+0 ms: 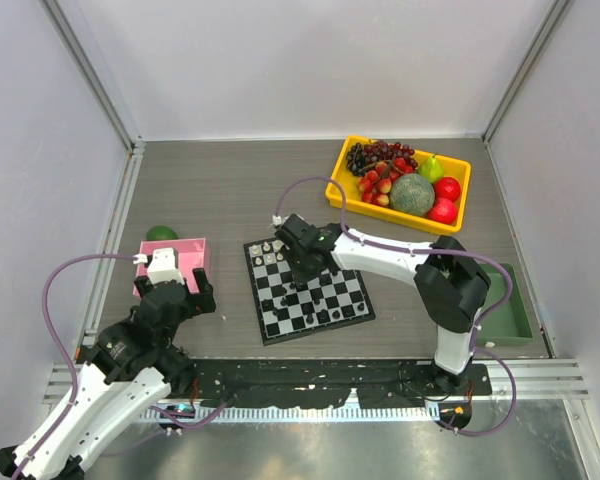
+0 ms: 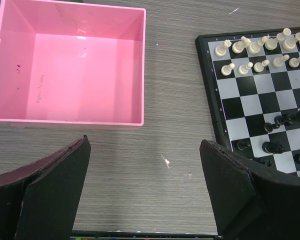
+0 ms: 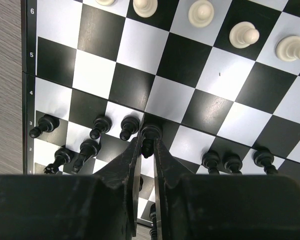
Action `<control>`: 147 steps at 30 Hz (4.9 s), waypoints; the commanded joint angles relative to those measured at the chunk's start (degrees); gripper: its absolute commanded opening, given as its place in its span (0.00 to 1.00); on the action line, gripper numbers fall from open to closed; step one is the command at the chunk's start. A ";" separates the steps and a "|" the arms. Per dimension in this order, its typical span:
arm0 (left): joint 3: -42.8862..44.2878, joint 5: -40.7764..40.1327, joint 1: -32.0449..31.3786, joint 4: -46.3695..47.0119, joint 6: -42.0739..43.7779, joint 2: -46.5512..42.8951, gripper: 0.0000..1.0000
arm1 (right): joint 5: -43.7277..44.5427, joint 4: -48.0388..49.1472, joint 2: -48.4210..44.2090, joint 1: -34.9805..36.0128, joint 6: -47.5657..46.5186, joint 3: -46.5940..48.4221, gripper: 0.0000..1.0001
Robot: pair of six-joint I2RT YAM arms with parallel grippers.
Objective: Set up the chess pieces on the board
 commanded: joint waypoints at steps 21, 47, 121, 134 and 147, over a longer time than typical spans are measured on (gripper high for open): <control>0.06 -0.86 -0.10 2.32 0.48 -0.72 0.99 | 1.48 2.34 -14.66 10.53 6.52 -11.91 0.15; -0.03 -0.95 -0.10 2.40 0.39 -0.72 0.99 | 0.16 3.31 -9.03 13.17 5.82 -10.60 0.17; -0.03 -1.21 -0.10 2.32 0.30 -0.81 0.99 | -0.63 -1.35 2.04 7.72 1.43 5.66 0.29; -0.03 -1.22 -0.10 2.32 0.21 -0.90 0.99 | -0.80 -0.82 1.25 7.55 0.72 4.87 0.09; 0.06 -1.22 -0.10 2.23 0.30 -0.98 0.99 | 0.43 -0.82 -9.81 8.60 3.36 -0.31 0.07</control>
